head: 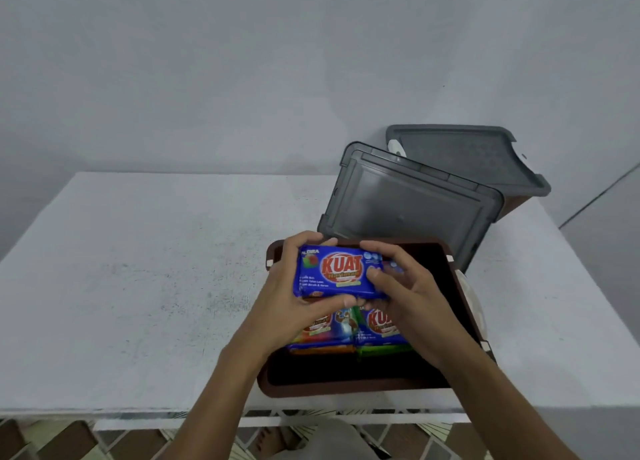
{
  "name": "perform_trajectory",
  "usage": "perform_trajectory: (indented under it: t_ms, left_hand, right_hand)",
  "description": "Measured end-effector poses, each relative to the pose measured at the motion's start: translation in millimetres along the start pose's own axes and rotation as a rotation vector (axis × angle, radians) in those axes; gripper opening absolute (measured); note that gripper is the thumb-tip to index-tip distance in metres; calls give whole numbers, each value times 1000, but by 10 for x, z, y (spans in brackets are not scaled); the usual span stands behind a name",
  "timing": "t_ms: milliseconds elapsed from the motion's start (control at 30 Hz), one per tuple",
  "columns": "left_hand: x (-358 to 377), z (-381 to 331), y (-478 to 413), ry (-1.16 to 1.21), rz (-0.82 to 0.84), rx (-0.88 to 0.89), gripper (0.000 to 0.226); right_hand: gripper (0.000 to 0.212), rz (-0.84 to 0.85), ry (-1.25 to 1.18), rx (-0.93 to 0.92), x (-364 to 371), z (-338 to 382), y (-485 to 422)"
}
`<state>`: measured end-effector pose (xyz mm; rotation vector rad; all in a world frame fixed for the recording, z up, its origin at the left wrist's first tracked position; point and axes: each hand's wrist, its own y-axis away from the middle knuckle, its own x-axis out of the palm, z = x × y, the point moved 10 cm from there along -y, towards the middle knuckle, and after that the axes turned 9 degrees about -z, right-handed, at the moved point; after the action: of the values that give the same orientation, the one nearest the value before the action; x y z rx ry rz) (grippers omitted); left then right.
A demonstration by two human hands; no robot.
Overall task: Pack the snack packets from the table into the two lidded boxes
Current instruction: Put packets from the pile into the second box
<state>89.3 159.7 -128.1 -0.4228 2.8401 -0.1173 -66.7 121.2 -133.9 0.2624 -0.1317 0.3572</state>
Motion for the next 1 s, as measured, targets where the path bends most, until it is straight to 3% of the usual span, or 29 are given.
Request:
perform_trajectory:
  t_ms: [100, 267, 433, 533, 667, 1000]
  left_hand:
    - [-58, 84, -40, -233, 37, 25, 85]
    - [-253, 222, -30, -433, -63, 103, 66]
    - [-268, 347, 11, -446, -131, 89, 57]
    - [-271, 368, 6, -478, -132, 121, 50]
    - [-261, 399, -4, -527, -131, 147, 44]
    - [-235, 328, -44, -667, -147, 188, 41]
  right_hand:
    - [30, -53, 132, -32, -266, 60, 60]
    - [34, -80, 370, -14, -701, 68, 162]
    - [29, -77, 581, 37, -784, -184, 166]
    - [31, -111, 925, -61, -727, -254, 118]
    - [42, -149, 1203, -154, -642, -290, 73]
    - [53, -84, 1278, -150, -608, -335, 76]
